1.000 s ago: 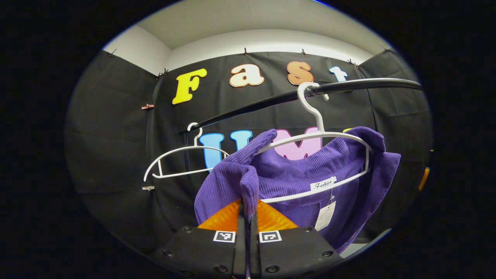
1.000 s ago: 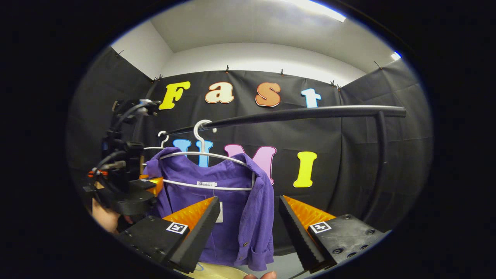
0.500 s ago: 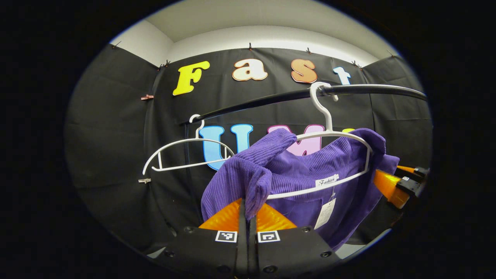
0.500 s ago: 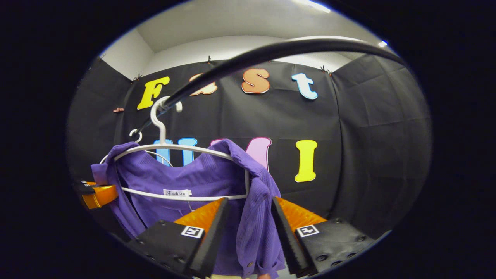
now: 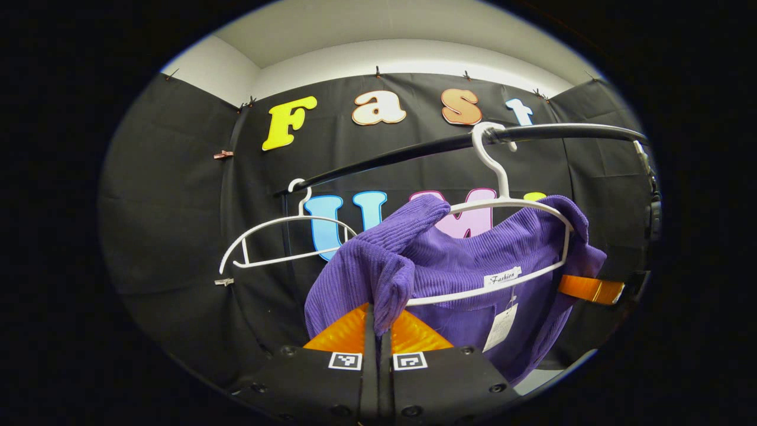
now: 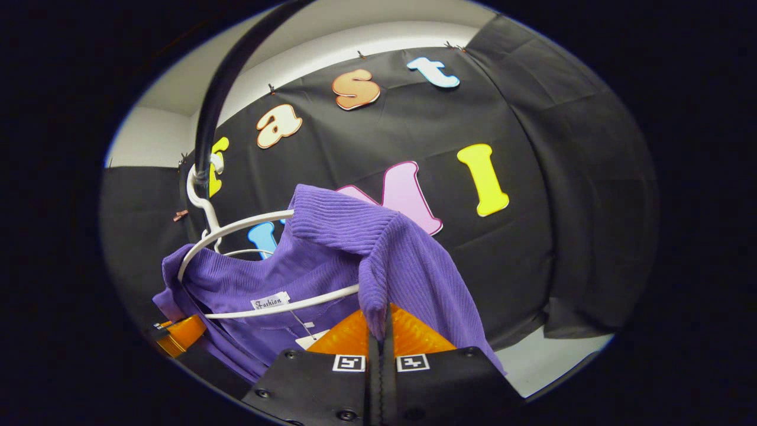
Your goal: Grasp the clothes on the hanger with both hands and then place them into the laundry hamper below.
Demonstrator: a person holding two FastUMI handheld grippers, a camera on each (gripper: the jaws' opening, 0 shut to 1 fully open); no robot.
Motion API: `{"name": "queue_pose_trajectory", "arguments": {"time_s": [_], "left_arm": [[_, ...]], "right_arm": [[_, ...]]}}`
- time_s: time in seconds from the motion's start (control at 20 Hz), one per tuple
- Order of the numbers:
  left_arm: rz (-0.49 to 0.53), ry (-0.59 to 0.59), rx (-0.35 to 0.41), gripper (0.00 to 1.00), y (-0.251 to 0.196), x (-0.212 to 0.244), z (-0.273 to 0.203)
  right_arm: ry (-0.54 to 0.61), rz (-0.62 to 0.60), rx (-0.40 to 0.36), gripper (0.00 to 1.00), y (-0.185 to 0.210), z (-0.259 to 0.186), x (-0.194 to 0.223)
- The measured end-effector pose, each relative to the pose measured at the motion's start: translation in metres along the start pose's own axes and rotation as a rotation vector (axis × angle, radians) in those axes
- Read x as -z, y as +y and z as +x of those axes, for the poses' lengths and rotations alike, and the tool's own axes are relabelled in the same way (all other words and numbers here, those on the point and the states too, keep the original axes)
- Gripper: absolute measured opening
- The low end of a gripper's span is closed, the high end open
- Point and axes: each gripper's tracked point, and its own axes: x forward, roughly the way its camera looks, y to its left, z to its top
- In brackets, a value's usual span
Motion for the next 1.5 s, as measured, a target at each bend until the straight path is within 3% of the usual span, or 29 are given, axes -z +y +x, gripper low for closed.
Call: {"name": "queue_pose_trajectory", "arguments": {"time_s": [0.25,0.55,0.9,1.2,1.5], "left_arm": [[-0.036,0.028,-0.001,0.05,0.007,0.003,0.003],[0.009,0.057,0.009,0.05,0.008,0.000,0.006],[0.019,0.053,-0.018,0.06,0.025,-0.018,0.010],[0.005,0.071,-0.018,0.05,0.036,-0.026,0.011],[0.030,0.120,-0.046,0.05,0.052,0.000,0.009]], "right_arm": [[0.034,0.178,-0.047,0.05,-0.008,-0.002,-0.026],[0.033,0.135,-0.014,0.04,-0.041,0.014,-0.056],[-0.094,0.082,0.053,0.05,-0.070,0.038,-0.121],[-0.029,0.000,0.146,0.05,-0.104,0.057,-0.077],[0.081,0.039,0.116,0.05,-0.093,0.045,-0.002]]}}
